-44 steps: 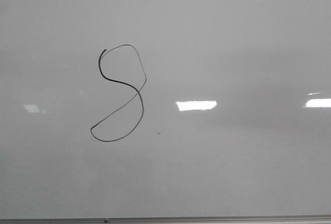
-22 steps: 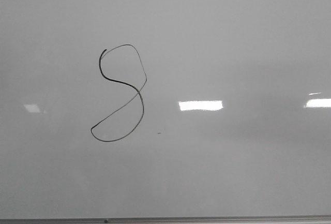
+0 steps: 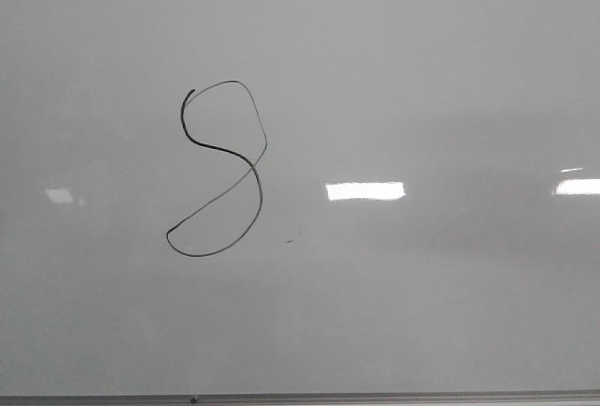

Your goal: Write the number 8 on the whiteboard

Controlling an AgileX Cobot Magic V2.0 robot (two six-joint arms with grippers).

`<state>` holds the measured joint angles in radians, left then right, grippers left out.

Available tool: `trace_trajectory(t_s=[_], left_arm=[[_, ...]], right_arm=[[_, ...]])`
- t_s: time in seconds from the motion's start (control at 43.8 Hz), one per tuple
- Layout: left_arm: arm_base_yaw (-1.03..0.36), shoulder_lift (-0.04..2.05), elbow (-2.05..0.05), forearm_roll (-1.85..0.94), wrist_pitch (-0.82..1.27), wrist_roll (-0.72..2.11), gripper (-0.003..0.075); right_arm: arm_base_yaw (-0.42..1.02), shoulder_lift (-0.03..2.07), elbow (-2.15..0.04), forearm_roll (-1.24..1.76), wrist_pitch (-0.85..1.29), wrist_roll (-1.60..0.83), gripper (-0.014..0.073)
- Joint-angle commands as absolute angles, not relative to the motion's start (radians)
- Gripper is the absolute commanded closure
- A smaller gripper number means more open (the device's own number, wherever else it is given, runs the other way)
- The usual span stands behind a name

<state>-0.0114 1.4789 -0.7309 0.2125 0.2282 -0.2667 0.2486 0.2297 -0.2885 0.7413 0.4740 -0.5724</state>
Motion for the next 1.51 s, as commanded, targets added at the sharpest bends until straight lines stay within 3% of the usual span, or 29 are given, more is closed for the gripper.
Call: trace_trajectory(t_s=[0.0,0.16,0.251,0.548,0.731,1.119,1.301,1.484], left_arm=[[-0.009,1.462,-0.758,0.205,0.142,-0.277,0.0476],[-0.009,1.462,-0.758,0.205,0.154,-0.277,0.0289],[-0.009,1.453,-0.758,0.205,0.168,-0.277,0.024],[-0.009,1.233,-0.693,0.234,0.239,-0.277,0.0241],[-0.009,0.938,-0.585,0.21,0.254,-0.277,0.0328],[-0.009,0.316,-0.457,0.203,0.415,-0.277,0.0734],[-0.009,0.151,-0.445,0.203,0.448,-0.277,0.0741],[-0.009,0.116,-0.443,0.203,0.448,-0.277,0.0741]], right_arm=[[0.241,0.235,-0.315,0.771,0.418,-0.572,0.0665],[0.241,0.235,-0.315,0.771,0.418,-0.572,0.0665],[0.241,0.235,-0.315,0.771,0.418,-0.572,0.0665],[0.241,0.235,-0.315,0.771,0.412,-0.572,0.0665],[0.241,0.235,-0.315,0.771,0.404,-0.572,0.0665],[0.241,0.235,-0.315,0.772,0.407,-0.572,0.0665],[0.241,0.235,-0.315,0.772,0.407,-0.572,0.0665],[0.241,0.235,-0.315,0.772,0.407,-0.572,0.0665]])
